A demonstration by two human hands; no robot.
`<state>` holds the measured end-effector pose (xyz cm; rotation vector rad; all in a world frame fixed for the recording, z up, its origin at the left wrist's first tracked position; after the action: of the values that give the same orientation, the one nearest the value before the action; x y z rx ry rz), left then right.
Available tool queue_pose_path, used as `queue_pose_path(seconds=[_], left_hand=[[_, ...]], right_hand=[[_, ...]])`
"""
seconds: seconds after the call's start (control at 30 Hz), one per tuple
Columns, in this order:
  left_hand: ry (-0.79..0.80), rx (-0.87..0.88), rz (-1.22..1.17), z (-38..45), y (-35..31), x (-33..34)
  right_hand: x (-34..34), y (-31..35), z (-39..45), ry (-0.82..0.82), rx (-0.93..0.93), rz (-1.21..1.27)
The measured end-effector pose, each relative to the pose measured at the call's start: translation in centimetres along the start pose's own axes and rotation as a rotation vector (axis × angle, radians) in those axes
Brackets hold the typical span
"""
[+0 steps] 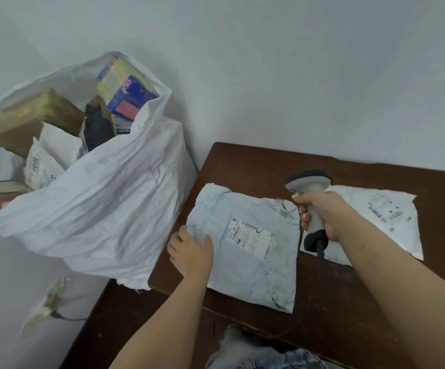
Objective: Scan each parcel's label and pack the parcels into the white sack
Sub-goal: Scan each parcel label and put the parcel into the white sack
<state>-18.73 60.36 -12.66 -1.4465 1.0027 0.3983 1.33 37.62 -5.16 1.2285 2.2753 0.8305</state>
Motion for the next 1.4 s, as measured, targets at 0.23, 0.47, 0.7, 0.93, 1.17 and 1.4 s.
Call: queue_pose_path(seconds=[0.23, 0.47, 0.7, 0.93, 1.17, 1.4], left_hand=[[0.424, -0.015, 0.341, -1.9, 0.7, 6.0], [0.485, -0.097, -0.029, -0.4, 0.5, 7.3], [0.610, -0.264, -0.832, 1.1, -5.4, 5.5], [0.522, -0.130, -1.049, 3.1, -13.4, 1.4], [0.370, -0.072, -1.081, 5.4, -17.5, -1.3], [0.318, -0.035, -1.095, 6.7, -19.6, -2.4]], right_hand=[[-0.2, -1.3, -0.5, -0.002, 0.019, -0.104], [-1.0, -1.3, -1.3, -0.006, -0.010, -0.115], [-0.9, 4.0, -3.2, 0.037, -0.177, -0.051], [-0.4, 10.9, -8.4, 0.079, -0.414, -0.077], [-1.0, 14.3, -13.0, 0.077, -0.560, -0.109], [-2.2, 16.3, -15.2, 0.072, -0.626, -0.133]])
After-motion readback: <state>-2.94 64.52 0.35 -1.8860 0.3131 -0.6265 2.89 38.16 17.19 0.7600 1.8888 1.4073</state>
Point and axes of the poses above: each hand's wrist, its own z-axis towards the middle knuckle, its own x-axis out of the palm, y = z × x, the point moved 7 cm from there along z, towards the middle knuckle, and after that the axes turned 12 degrees about -z, right-handed, at the moved point
